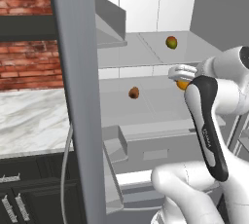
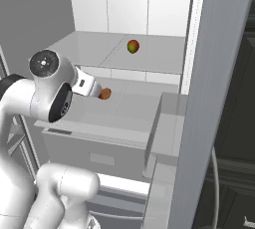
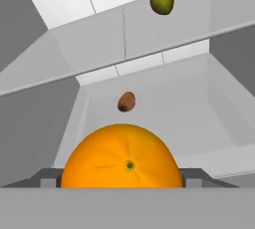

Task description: Place the orange in the correct fridge rack based on whether it is a fruit or vegetable. Finally, close the fridge door.

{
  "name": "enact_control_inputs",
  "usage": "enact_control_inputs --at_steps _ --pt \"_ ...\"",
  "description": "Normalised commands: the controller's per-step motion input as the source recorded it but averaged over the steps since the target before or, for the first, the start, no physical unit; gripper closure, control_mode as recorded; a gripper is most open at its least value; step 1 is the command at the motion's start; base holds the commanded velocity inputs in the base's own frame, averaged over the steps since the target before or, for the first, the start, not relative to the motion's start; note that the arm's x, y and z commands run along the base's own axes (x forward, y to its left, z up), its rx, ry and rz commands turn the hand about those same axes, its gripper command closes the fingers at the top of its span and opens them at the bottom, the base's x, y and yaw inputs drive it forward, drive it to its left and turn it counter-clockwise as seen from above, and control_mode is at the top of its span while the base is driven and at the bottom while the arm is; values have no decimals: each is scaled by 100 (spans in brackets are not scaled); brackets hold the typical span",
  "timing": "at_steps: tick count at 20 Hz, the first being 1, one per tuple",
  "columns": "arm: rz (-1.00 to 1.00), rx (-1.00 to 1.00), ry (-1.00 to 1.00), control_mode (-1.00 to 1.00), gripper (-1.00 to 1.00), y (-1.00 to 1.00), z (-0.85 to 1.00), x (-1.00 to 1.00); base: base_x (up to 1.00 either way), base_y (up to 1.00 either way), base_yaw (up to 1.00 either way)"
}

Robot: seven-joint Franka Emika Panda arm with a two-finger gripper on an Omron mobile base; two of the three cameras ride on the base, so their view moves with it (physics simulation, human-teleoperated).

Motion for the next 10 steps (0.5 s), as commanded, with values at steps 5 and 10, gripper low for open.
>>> enact_control_inputs --at_steps 5,10 --pt "3 0 0 -100 100 0 26 0 0 0 0" --pt "3 0 -2 -100 100 0 18 13 0 0 0"
